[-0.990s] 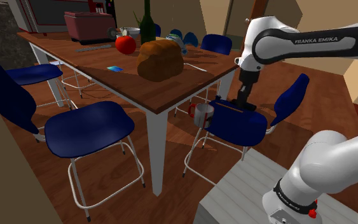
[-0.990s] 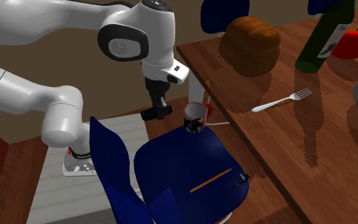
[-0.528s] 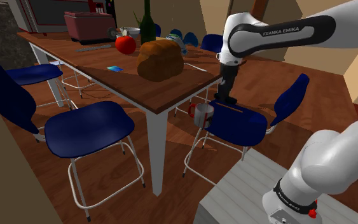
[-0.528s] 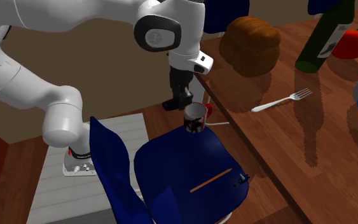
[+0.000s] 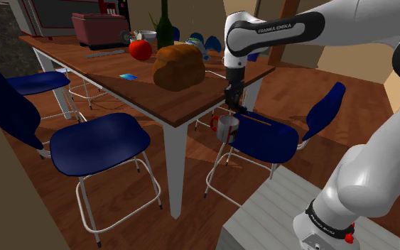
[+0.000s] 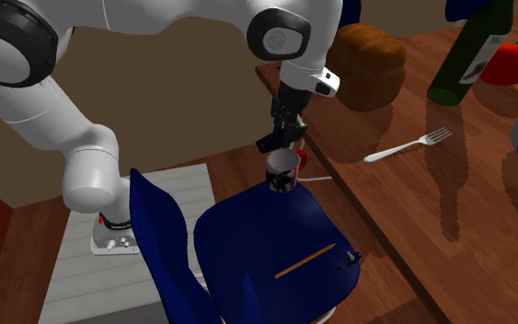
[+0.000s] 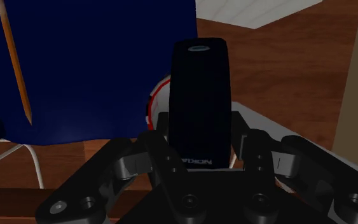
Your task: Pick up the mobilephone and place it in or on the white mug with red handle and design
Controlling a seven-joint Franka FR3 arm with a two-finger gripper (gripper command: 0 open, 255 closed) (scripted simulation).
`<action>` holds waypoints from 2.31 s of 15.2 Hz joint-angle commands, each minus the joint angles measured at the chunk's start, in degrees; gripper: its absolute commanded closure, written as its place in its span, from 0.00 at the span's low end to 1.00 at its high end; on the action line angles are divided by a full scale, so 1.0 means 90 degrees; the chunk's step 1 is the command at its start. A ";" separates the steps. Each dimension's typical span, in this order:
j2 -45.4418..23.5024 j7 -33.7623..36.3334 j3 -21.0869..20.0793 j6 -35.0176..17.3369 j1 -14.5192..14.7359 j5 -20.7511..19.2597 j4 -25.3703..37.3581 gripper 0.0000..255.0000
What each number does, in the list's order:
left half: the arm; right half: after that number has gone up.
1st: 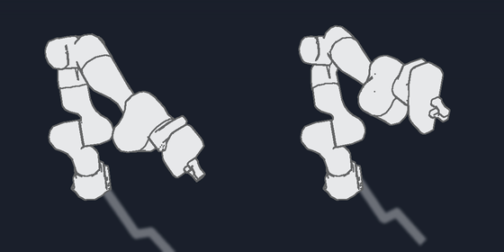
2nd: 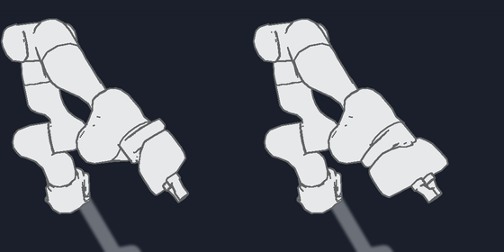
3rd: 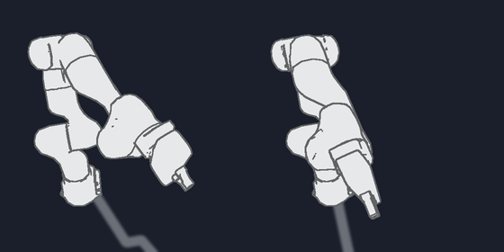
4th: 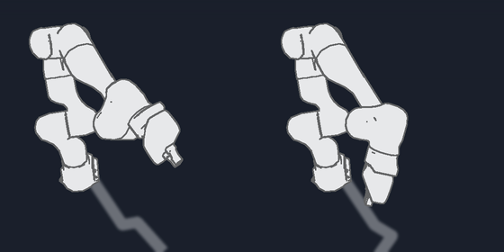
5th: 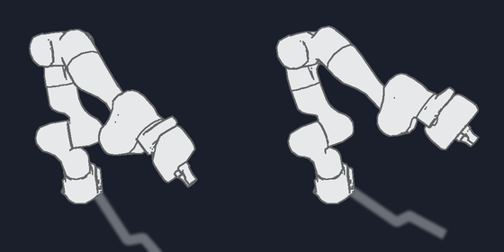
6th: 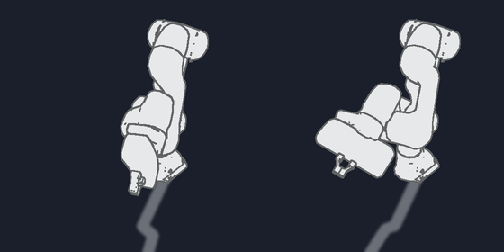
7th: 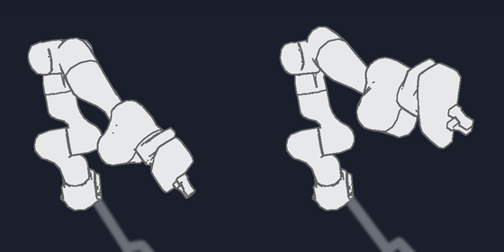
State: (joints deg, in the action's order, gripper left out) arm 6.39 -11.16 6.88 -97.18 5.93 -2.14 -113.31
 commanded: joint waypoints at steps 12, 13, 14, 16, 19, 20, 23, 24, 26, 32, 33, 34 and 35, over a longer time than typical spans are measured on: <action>-0.0427 0.0008 0.0005 -0.1596 0.0032 0.0057 -0.0614 1.00; -0.0453 0.0007 0.0007 -0.1679 0.0032 0.0059 -0.0671 1.00; -0.0468 0.0007 0.0010 -0.1726 0.0034 0.0060 -0.0703 1.00; -0.0468 0.0007 0.0015 -0.1726 0.0039 0.0060 -0.0703 1.00; -0.0468 0.0008 0.0024 -0.1726 0.0048 0.0060 -0.0703 1.00; -0.0468 0.0008 0.0025 -0.1726 0.0050 0.0060 -0.0703 1.00; -0.0467 -0.0001 0.0033 -0.1722 0.0049 0.0056 -0.0699 0.00; -0.0475 -0.0007 0.0040 -0.1894 0.0044 0.0052 -0.0862 0.00; -0.0610 -0.0011 0.0038 -0.1880 0.0049 0.0064 -0.0705 0.00; -0.0349 0.0014 0.0026 -0.0920 0.0075 0.0054 -0.0016 0.00; -0.0349 0.0014 0.0027 -0.0920 0.0076 0.0054 -0.0016 0.00; -0.0349 0.0014 0.0029 -0.0920 0.0078 0.0054 -0.0016 0.00; -0.0349 0.0014 0.0030 -0.0920 0.0079 0.0054 -0.0016 0.00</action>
State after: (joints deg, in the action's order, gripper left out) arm 3.00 -10.78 7.13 -99.53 6.66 -1.61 -113.92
